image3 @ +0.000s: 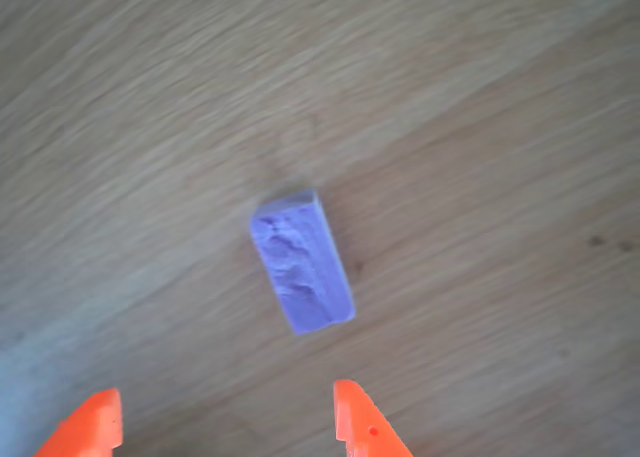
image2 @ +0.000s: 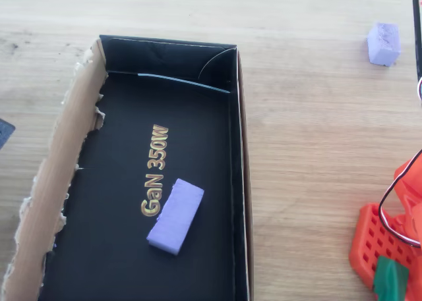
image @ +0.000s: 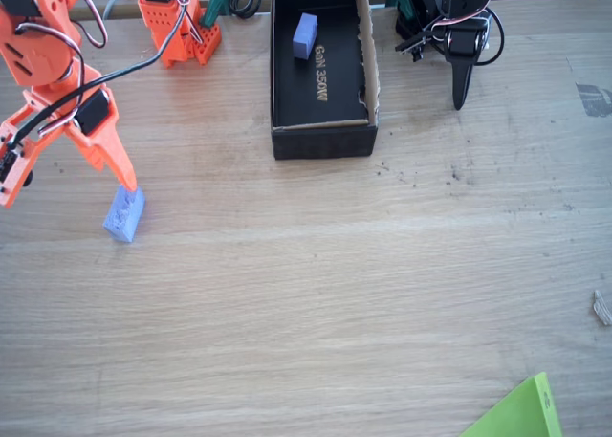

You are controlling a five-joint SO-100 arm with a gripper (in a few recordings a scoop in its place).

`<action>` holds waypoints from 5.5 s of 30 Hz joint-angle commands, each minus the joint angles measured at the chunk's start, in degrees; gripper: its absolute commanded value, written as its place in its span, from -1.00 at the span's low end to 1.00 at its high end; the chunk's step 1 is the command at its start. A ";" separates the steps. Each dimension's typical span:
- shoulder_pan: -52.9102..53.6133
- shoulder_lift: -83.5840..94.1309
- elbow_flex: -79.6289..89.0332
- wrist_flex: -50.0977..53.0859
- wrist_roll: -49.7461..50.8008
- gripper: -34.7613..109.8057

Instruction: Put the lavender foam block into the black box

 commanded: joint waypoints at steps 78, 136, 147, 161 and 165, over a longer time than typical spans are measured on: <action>1.49 -2.99 0.09 1.93 1.41 -0.15; -0.70 -6.06 -2.11 -7.65 -4.48 -0.19; -3.43 -5.71 -2.11 -6.94 -4.04 -0.17; 2.90 -6.15 -1.85 -5.98 -2.55 -0.18; 4.48 -6.06 -1.76 -5.27 -2.02 -0.17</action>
